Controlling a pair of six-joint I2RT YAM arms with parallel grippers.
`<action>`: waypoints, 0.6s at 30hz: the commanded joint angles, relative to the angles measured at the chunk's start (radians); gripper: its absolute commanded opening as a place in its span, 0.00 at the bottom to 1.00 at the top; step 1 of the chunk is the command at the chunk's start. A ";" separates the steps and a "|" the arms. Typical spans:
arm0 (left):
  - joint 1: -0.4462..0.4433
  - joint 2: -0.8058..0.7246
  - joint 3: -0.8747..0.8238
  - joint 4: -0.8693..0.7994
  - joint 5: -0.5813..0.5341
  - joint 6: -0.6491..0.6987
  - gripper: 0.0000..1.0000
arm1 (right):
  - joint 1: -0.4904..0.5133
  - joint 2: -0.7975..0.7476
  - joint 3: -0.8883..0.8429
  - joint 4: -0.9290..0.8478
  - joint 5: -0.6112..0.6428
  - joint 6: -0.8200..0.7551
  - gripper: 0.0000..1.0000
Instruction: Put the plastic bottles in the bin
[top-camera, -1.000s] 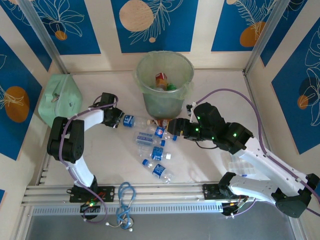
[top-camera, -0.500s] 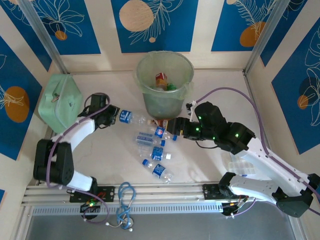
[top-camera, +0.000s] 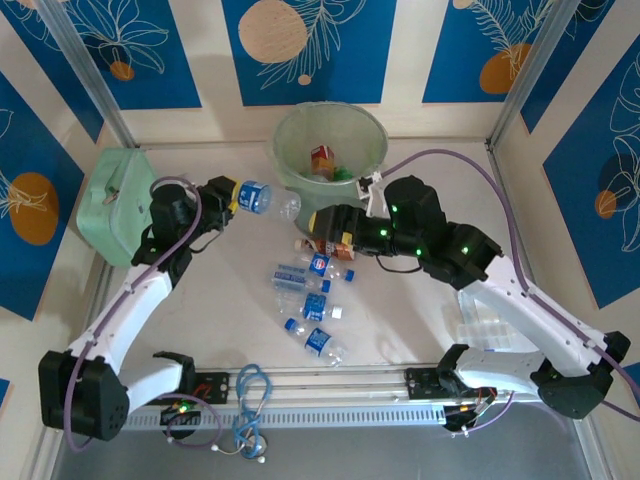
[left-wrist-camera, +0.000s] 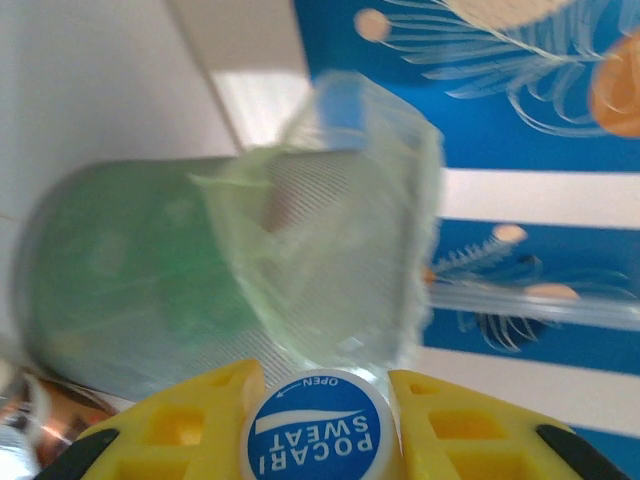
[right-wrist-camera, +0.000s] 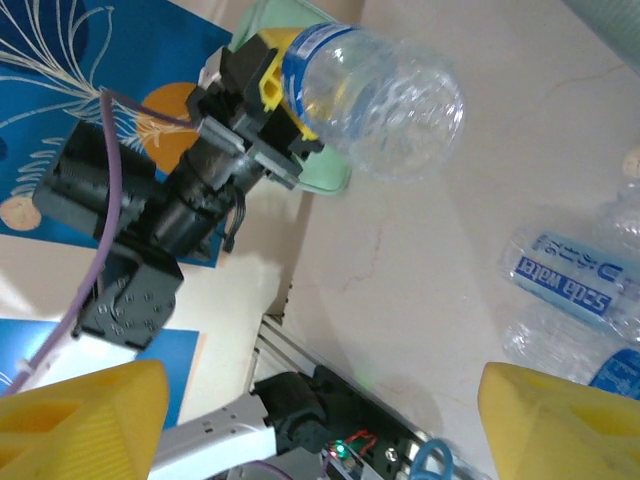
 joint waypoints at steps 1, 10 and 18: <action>-0.054 -0.065 -0.007 0.138 0.012 -0.020 0.23 | -0.048 0.015 0.041 0.037 -0.069 0.025 0.84; -0.211 -0.108 -0.069 0.398 -0.110 -0.011 0.22 | -0.096 0.022 -0.004 0.215 -0.161 0.125 0.94; -0.268 -0.081 -0.085 0.530 -0.153 -0.003 0.19 | -0.076 0.010 -0.059 0.269 -0.121 0.210 0.94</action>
